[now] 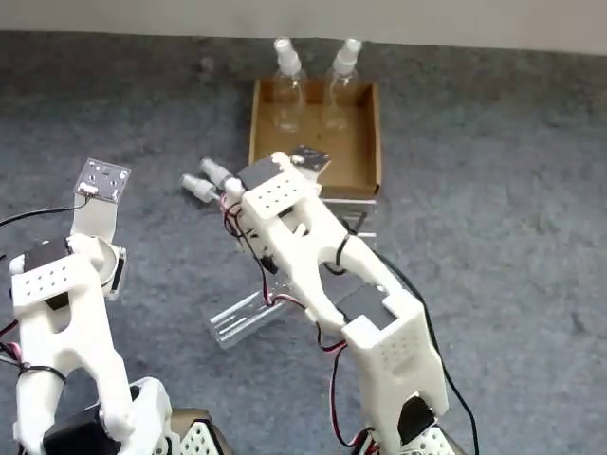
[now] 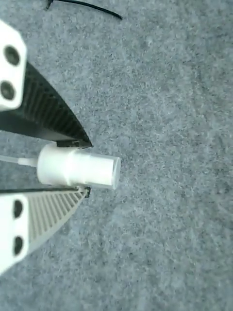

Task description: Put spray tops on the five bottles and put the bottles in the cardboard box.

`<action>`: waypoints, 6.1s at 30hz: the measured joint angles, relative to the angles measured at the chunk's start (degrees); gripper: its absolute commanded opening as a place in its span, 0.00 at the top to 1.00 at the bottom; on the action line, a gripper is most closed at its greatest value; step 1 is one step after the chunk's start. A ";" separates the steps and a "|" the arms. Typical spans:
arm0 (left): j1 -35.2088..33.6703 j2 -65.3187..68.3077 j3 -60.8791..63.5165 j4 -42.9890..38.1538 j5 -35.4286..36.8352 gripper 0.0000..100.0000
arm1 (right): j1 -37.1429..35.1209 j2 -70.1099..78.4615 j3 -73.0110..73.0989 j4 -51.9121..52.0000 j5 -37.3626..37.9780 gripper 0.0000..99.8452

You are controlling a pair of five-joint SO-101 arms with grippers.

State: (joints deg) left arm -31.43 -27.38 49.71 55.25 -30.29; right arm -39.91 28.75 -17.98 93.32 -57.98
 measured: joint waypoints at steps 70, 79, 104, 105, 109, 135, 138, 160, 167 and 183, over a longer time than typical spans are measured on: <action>0.00 0.00 0.00 -1.76 0.00 0.99 | -16.44 -18.64 19.87 -15.91 -6.07 0.63; 0.00 0.00 0.00 -1.76 0.00 0.99 | -16.44 -18.64 24.09 -20.92 -7.12 0.63; 0.00 0.00 0.00 -1.76 0.00 0.99 | -2.46 -19.16 27.87 -16.53 6.86 0.83; 0.00 0.00 0.00 -1.76 0.00 0.99 | -0.97 -19.16 27.87 -14.51 10.02 0.83; 0.00 0.00 0.00 -1.76 0.00 0.99 | 6.59 -19.08 28.13 -6.33 29.45 0.83; 6.68 0.00 -2.73 8.70 0.44 0.99 | 54.24 -19.08 28.48 -6.77 97.14 0.89; 13.36 0.00 -5.63 12.84 4.84 0.99 | 57.85 -19.08 28.48 -9.67 100.40 0.88; 32.18 0.00 -5.27 6.24 25.05 0.99 | 42.90 -53.27 53.19 -12.57 95.56 0.81; 30.86 0.00 -5.36 5.80 29.54 0.99 | 42.46 -50.02 53.19 -19.25 95.12 0.81; 29.01 11.96 -7.82 2.81 29.71 0.99 | 30.77 -49.76 53.98 -18.37 83.78 0.66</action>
State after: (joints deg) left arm -2.42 -15.43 41.89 58.07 -0.57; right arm -9.14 -21.01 36.00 74.95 25.80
